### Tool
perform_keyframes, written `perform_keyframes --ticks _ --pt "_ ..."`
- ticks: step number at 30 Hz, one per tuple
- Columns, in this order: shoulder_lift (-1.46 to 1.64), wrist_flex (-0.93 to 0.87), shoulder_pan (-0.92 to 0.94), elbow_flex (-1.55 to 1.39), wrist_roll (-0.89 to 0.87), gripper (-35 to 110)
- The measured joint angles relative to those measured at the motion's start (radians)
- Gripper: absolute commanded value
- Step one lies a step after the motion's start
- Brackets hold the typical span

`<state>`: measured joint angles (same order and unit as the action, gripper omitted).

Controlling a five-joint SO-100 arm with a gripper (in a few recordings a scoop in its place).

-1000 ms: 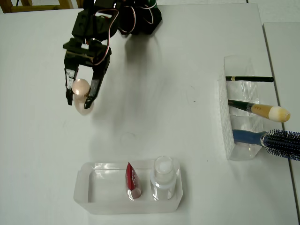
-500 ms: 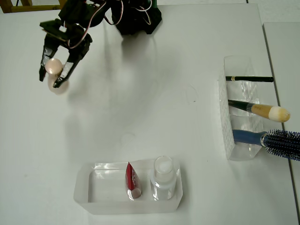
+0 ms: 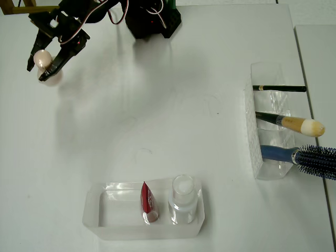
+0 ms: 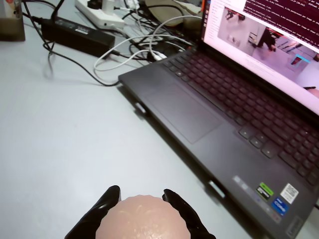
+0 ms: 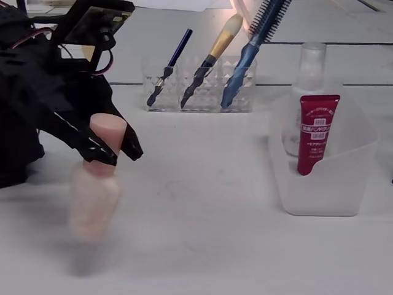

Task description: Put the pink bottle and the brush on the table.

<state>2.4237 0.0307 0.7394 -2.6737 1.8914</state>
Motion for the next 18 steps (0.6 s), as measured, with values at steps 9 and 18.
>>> perform_keyframes --ticks 9,18 --pt "0.003 0.087 0.140 -0.060 0.005 0" --pt "0.006 0.152 0.198 -0.077 -0.127 0"
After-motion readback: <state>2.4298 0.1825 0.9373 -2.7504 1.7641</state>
